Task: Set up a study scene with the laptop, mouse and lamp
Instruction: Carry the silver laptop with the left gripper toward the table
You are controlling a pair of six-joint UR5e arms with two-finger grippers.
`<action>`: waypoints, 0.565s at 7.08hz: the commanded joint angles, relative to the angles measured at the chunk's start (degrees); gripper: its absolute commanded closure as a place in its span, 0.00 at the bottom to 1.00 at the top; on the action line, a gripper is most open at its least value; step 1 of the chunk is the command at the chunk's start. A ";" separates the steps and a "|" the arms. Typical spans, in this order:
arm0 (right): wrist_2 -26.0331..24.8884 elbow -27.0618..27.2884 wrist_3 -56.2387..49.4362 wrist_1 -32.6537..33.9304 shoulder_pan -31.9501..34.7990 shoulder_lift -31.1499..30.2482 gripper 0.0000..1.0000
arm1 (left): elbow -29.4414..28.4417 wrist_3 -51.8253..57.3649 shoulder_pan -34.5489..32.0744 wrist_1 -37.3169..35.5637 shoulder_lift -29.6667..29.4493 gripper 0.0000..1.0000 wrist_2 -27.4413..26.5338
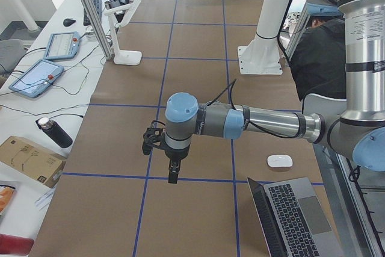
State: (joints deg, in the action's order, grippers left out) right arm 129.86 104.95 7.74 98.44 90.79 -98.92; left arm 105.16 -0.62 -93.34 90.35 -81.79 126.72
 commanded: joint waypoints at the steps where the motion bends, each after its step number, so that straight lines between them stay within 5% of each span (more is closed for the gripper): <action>1: 0.22 0.08 0.00 0.00 0.00 -0.04 0.01 | -0.22 0.00 0.00 0.09 0.05 0.01 -0.07; 4: 0.40 -0.09 0.00 0.00 0.00 0.04 0.01 | -0.57 0.00 0.00 0.17 0.05 0.01 -0.07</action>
State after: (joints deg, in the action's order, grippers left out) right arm 130.17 104.99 7.73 98.44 90.79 -98.89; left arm 104.77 -0.62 -93.34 90.49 -81.74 126.72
